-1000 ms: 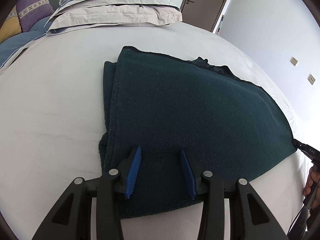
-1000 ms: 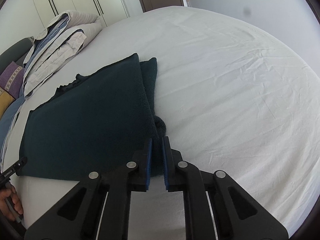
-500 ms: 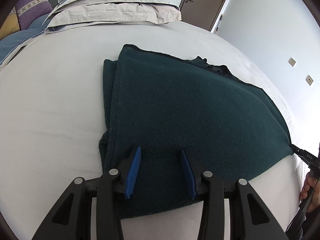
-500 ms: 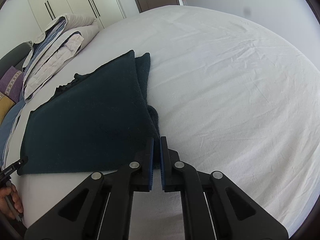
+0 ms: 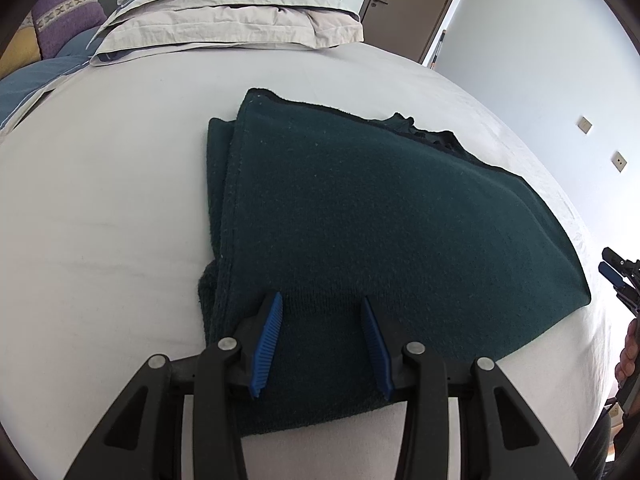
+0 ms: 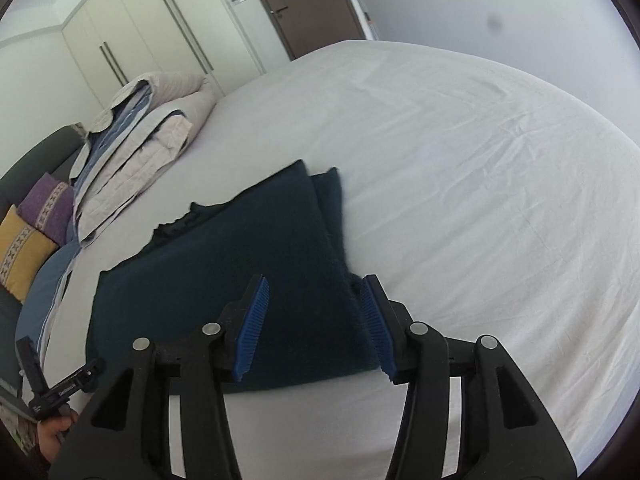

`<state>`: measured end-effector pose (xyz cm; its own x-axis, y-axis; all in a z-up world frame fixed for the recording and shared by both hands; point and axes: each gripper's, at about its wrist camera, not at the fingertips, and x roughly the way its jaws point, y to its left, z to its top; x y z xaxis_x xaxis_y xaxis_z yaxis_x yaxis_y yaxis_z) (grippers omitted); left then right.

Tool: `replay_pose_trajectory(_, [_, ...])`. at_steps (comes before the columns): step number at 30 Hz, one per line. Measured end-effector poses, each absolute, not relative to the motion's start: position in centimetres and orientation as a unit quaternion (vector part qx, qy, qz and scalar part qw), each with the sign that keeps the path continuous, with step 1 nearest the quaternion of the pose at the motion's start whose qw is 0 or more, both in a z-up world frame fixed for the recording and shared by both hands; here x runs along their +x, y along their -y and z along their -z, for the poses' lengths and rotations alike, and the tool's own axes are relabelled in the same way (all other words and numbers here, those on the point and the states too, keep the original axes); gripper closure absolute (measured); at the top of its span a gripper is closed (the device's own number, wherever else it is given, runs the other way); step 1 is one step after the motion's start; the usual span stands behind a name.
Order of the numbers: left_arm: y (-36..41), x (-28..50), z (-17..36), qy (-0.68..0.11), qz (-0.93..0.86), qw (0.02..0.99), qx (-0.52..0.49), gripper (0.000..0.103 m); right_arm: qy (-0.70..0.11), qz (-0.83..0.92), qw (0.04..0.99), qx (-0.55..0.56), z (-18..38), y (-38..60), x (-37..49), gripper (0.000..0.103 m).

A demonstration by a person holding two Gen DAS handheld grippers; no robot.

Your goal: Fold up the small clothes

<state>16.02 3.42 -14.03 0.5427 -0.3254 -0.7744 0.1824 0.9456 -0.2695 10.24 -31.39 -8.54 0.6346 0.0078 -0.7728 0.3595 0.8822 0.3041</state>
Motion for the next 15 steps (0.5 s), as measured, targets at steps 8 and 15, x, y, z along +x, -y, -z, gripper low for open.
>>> replay_pose_trajectory(8, [-3.9,15.9,14.2,-0.46,0.15,0.869,-0.098,0.06,-0.5,0.053,0.844,0.186,14.0,26.8,16.0,0.056])
replay_pose_trajectory(15, [-3.5,15.3,14.2,-0.462,0.143,0.87,-0.09,0.061,-0.504,0.083,0.847,0.146,16.4,28.8,20.0,0.066])
